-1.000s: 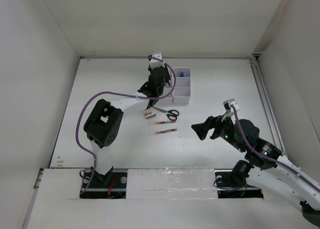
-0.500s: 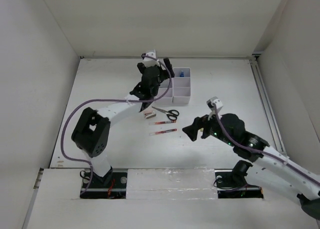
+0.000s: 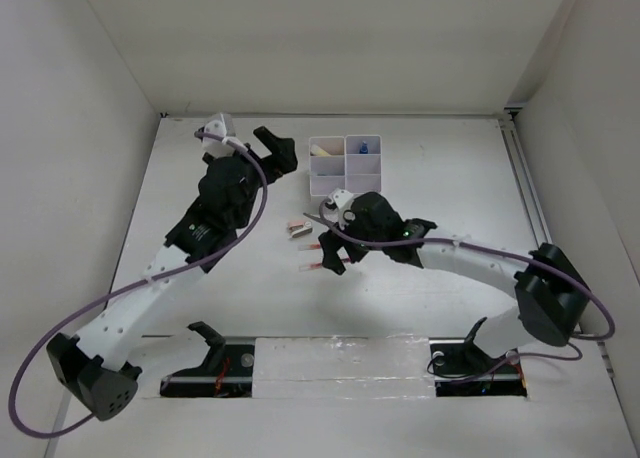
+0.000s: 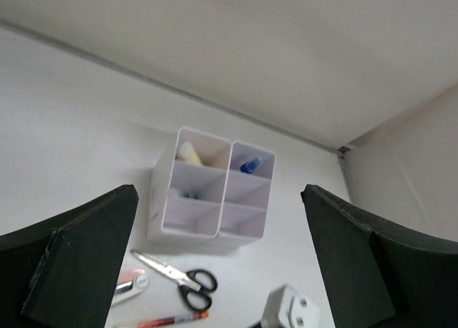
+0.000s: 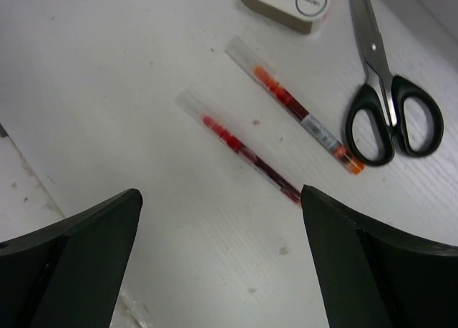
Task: Sort the stationery into containers
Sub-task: Pick up the pen from the center of the board.
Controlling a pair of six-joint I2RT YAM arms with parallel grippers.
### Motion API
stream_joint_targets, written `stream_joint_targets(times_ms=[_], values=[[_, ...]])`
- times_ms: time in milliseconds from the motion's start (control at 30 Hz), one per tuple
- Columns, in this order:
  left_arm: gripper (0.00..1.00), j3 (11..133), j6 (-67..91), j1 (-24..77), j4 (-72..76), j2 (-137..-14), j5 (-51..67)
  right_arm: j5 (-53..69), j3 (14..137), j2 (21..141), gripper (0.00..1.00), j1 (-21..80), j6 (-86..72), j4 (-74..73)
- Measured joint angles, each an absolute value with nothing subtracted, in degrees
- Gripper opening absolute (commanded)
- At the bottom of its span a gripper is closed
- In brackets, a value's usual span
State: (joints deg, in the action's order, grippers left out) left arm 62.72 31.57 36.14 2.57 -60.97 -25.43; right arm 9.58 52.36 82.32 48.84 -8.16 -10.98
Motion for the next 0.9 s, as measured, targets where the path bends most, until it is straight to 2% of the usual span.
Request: stream_joint_targets(times_ms=[300, 600, 733, 900], values=[[1.00, 56.5, 33.8, 37.8, -7.4, -53.5, -23.9, 12.5, 61.5, 96.5, 0.92, 49.3, 1.8, -13.1], [1.00, 56.5, 33.5, 38.6, -7.6, -52.3, -22.4, 12.4, 62.2, 102.0, 0.90, 49.4, 4.8, -16.3], [1.00, 56.2, 33.1, 38.6, -7.2, -52.2, -21.0, 11.6, 63.0, 103.4, 0.85, 49.4, 4.9, -16.2], [1.00, 55.8, 32.9, 38.6, -7.0, -52.2, -19.8, 11.0, 63.3, 104.0, 0.75, 49.5, 4.1, -15.6]])
